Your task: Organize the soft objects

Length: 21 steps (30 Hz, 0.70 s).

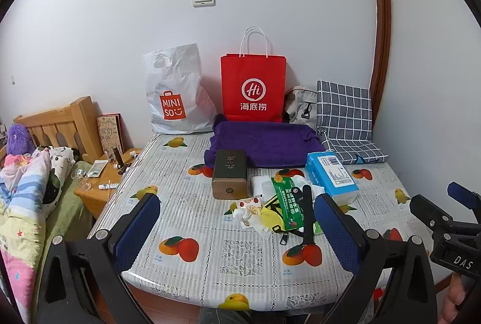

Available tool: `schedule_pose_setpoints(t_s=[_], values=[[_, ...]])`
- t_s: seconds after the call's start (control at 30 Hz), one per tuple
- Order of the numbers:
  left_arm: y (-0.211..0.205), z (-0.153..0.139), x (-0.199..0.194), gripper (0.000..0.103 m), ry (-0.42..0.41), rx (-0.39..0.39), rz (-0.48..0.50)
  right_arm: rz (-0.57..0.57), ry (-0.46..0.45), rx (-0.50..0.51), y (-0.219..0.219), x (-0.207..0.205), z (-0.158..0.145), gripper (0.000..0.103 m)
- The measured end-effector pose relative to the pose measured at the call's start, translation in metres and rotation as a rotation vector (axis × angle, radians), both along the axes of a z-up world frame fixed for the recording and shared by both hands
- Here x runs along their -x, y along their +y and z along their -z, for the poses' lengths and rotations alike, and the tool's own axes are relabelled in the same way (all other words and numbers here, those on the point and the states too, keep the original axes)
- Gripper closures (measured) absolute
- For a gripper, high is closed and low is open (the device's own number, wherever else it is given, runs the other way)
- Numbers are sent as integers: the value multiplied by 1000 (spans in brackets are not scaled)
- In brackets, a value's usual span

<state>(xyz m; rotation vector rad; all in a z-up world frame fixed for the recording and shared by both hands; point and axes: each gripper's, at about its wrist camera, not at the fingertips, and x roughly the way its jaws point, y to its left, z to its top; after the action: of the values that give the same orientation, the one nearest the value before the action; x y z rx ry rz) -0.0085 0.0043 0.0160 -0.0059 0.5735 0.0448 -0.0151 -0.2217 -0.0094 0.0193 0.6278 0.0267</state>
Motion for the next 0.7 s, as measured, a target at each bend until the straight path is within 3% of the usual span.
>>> schedule_pose_setpoints(t_s=[0.7], values=[[2,-2,3,0,-8,-2,-3,-3,-10,-14,-1,4,-1,0]])
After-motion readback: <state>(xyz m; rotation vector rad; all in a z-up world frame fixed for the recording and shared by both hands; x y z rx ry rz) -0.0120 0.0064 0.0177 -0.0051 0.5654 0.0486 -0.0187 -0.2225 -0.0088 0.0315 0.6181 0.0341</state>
